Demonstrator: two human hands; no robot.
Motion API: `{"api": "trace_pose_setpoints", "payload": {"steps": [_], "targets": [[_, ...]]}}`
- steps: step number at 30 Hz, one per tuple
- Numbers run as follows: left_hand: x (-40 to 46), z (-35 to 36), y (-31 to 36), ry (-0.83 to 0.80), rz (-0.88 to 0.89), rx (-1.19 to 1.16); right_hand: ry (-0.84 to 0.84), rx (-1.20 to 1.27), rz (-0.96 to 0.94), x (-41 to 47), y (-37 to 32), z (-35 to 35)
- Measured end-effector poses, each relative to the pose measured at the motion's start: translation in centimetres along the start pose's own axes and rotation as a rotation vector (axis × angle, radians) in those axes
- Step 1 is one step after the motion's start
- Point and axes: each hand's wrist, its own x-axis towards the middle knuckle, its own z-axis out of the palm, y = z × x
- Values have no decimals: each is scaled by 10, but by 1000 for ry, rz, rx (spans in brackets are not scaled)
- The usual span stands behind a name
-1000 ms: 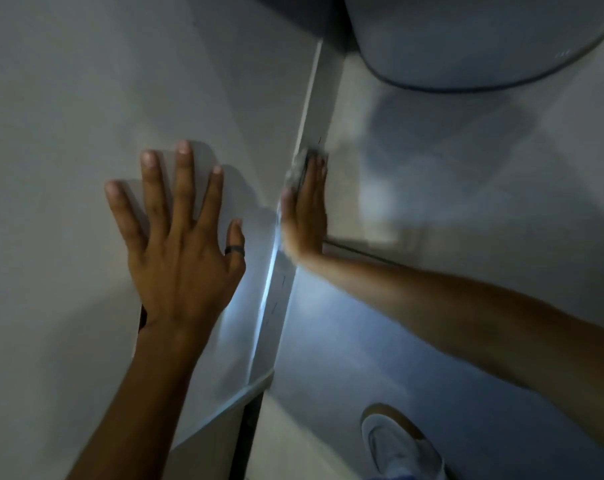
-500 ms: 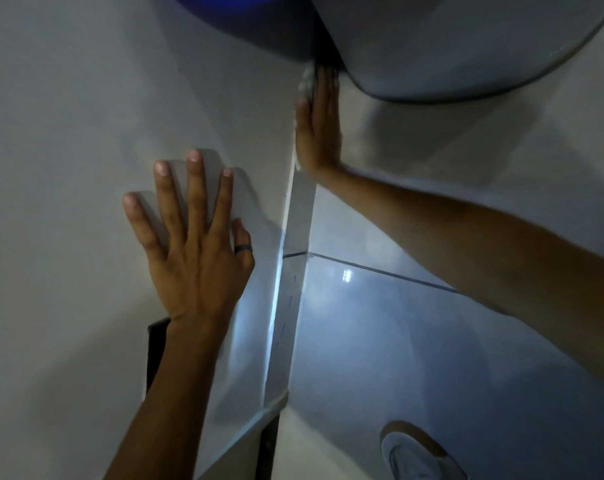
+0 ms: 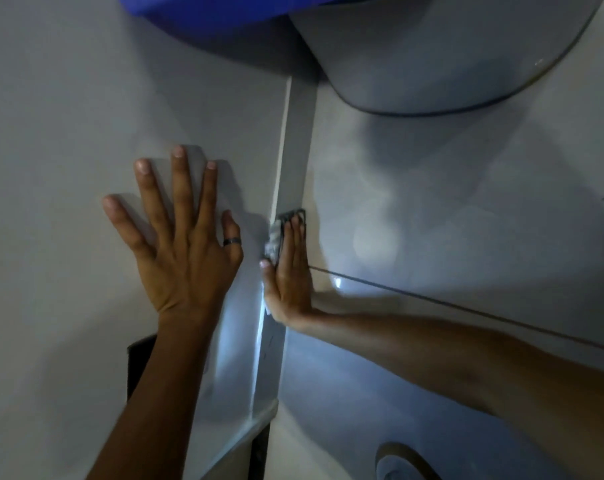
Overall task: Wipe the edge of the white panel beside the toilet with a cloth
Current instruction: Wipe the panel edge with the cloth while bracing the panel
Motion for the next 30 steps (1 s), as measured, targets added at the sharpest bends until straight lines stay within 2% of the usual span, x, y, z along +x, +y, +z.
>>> {"api": "trace_pose_setpoints", "payload": {"steps": [5, 10, 12, 15, 19, 21, 23, 27, 30], "targets": [[6, 0, 6, 22, -21, -26, 167, 21, -54, 145, -5, -26], [6, -7, 4, -24, -16, -50, 129, 87, 139, 232, -29, -49], [4, -9, 3, -21, 25, -53, 125, 91, 152, 223, -32, -50], [3, -11, 2, -6, 37, -49, 92, 66, 116, 149, -24, -37], [5, -10, 5, -14, 20, -42, -104, 25, 42, 1, -7, -21], [6, -9, 5, -13, 15, -42, -167, 14, 26, -33, -2, -14], [6, -8, 5, -4, 17, -28, -126, 29, 77, -14, -3, -9], [7, -8, 6, 2, 34, 10, 152, 86, 84, 99, -15, -15], [7, -12, 7, -7, 35, 19, 171, 92, 75, 176, -21, -33]]}}
